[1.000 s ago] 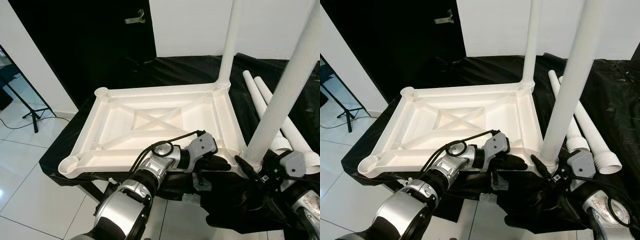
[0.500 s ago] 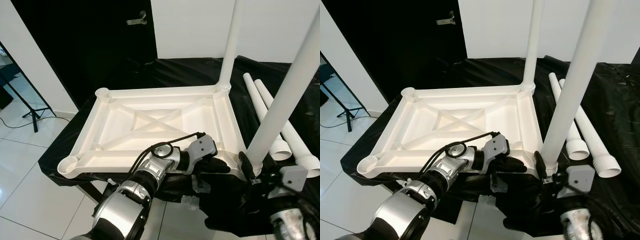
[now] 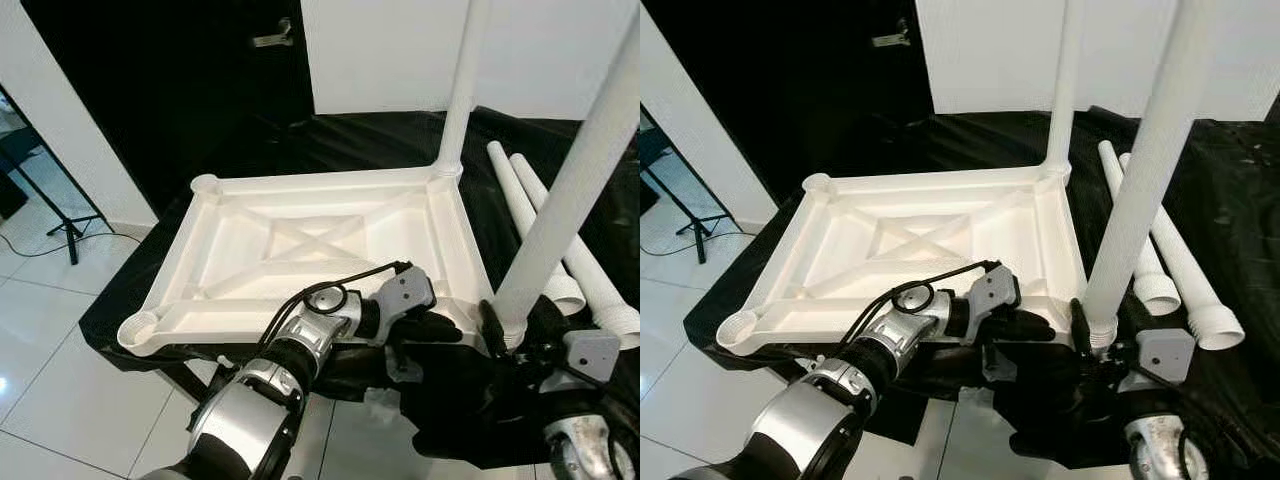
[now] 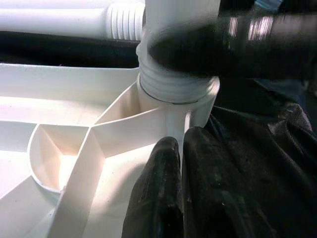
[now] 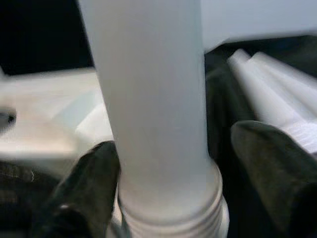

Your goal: Building children table

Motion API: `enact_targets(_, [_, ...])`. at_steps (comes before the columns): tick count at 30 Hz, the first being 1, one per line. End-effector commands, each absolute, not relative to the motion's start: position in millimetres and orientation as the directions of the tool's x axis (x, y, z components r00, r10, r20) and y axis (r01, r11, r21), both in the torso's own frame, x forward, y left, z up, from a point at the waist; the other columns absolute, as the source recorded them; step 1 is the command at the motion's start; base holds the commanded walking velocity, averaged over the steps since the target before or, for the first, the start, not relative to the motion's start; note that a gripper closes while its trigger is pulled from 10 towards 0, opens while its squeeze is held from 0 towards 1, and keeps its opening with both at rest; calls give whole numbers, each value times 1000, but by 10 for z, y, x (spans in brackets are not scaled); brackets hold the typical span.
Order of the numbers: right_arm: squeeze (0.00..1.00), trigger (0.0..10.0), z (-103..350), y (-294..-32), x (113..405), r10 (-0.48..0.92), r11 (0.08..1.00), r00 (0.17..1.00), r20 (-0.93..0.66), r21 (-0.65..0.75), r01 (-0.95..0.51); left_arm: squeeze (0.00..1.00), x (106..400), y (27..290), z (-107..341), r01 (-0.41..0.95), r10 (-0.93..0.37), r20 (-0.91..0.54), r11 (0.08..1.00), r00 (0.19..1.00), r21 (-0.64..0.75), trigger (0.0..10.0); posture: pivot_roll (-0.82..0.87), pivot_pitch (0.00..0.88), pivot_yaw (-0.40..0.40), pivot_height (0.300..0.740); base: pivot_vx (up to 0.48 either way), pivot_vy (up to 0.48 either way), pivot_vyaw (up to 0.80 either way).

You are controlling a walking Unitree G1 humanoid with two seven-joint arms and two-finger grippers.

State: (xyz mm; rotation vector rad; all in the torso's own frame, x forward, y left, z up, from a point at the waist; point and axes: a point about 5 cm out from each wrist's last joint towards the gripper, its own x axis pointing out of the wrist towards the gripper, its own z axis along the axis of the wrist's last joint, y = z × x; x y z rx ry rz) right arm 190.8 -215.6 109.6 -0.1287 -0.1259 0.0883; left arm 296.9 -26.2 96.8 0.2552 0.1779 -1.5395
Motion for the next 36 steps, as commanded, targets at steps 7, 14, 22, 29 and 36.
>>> enact_targets(7, [0,10000,1094,-2189,2004,287,944,957,42,-181,-275,0,2885,-143,590,989,-901,-417,145,120,-27,10000,10,0,92,740,0,0,0])
enact_targets(14, [0,10000,1154,-2212,2044,395,887,918,25,-269,-375,0,2873,-125,566,988,-899,-420,148,122,-31,10000,15,0,92,740,0,0,0])
enact_targets(22, [0,784,1255,-2282,2110,465,856,885,33,-272,-440,0,2878,-131,574,989,-900,-419,147,121,-30,10000,11,0,93,740,0,0,0])
enact_targets(29, [0,0,1183,-2292,2048,476,858,880,-10,-214,-467,0,2880,-136,579,989,-900,-419,146,121,-27,10000,10,0,92,740,0,0,0])
enact_targets(36, [0,0,1010,-2153,1902,198,978,979,39,-79,-195,0,2880,-133,578,989,-900,-419,145,120,-27,10000,13,0,92,740,0,0,0])
